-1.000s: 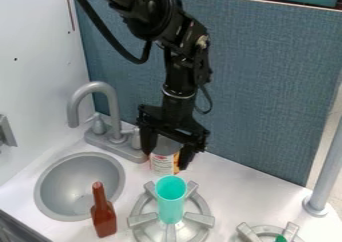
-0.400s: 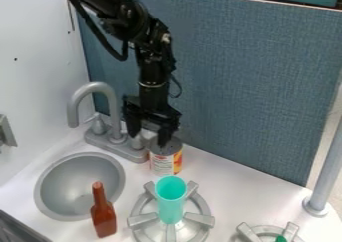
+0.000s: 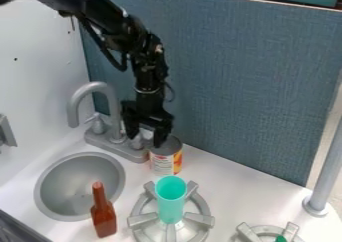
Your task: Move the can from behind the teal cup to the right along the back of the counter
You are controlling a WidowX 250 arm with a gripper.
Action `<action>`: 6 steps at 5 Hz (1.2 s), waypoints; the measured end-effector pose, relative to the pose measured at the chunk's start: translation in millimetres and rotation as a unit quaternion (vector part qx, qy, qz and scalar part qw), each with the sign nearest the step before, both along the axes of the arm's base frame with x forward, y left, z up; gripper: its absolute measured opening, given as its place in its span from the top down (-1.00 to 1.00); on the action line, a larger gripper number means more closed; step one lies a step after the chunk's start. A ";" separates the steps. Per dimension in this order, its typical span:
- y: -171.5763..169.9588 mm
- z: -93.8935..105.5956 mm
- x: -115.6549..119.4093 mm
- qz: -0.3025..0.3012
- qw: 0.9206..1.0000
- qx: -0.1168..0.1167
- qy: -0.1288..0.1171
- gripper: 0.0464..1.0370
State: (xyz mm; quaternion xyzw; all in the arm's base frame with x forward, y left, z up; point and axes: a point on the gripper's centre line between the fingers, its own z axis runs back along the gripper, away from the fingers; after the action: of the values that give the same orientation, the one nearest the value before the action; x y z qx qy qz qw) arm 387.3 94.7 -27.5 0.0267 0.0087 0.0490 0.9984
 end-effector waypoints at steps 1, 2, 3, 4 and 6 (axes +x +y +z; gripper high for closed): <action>4.5 -9.3 8.6 0.001 1.000 0.010 -0.001 -0.93; 4.9 -24.0 14.9 -0.005 1.000 0.002 0.012 -0.93; 5.5 -22.7 22.8 -0.005 1.000 -0.001 0.001 -0.93; 2.5 -28.4 27.8 -0.013 1.000 -0.010 -0.015 -0.93; -12.9 -33.8 32.2 -0.025 0.997 -0.053 -0.044 -0.93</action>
State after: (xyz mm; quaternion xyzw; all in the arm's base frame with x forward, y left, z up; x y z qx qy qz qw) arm 419.5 81.9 -61.3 -0.0281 -0.0330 0.0244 0.9988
